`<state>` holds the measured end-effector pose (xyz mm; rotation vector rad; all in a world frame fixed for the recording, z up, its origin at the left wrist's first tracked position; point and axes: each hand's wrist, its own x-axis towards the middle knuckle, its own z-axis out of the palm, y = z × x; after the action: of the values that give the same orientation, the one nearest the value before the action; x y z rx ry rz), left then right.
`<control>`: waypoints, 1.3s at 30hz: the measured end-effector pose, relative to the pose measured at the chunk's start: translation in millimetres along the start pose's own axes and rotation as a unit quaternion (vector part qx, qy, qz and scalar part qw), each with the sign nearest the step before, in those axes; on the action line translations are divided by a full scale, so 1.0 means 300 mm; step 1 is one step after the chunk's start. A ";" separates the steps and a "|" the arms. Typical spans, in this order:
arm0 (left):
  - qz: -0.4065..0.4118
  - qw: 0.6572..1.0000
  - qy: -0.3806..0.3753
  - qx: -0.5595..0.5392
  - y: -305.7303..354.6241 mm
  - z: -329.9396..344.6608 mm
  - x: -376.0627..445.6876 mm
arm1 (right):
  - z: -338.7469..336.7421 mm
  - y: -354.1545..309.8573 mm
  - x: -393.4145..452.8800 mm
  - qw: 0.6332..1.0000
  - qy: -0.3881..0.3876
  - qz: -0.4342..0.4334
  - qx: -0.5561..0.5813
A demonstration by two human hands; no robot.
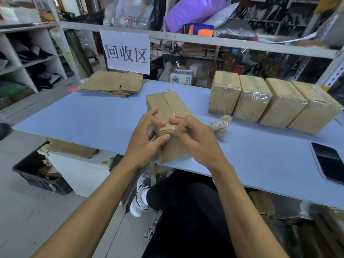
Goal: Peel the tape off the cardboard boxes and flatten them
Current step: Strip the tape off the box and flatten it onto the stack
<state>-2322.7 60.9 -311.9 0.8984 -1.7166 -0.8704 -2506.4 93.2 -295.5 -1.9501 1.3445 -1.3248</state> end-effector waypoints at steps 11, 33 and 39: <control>-0.006 0.997 -0.027 0.075 0.021 -0.045 0.052 | 0.125 0.013 0.002 0.983 0.155 0.013 -0.096; 0.040 0.993 -0.017 0.107 0.025 -0.016 0.048 | -0.045 0.002 0.029 0.994 0.001 0.041 -0.097; 0.032 0.996 -0.008 0.088 0.013 -0.009 0.041 | 0.038 0.040 -0.006 0.993 0.097 -0.020 -0.069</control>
<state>-2324.0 51.7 -302.5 0.9484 -1.8488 -0.6928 -2502.2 87.7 -310.8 -1.9890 1.5326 -1.5086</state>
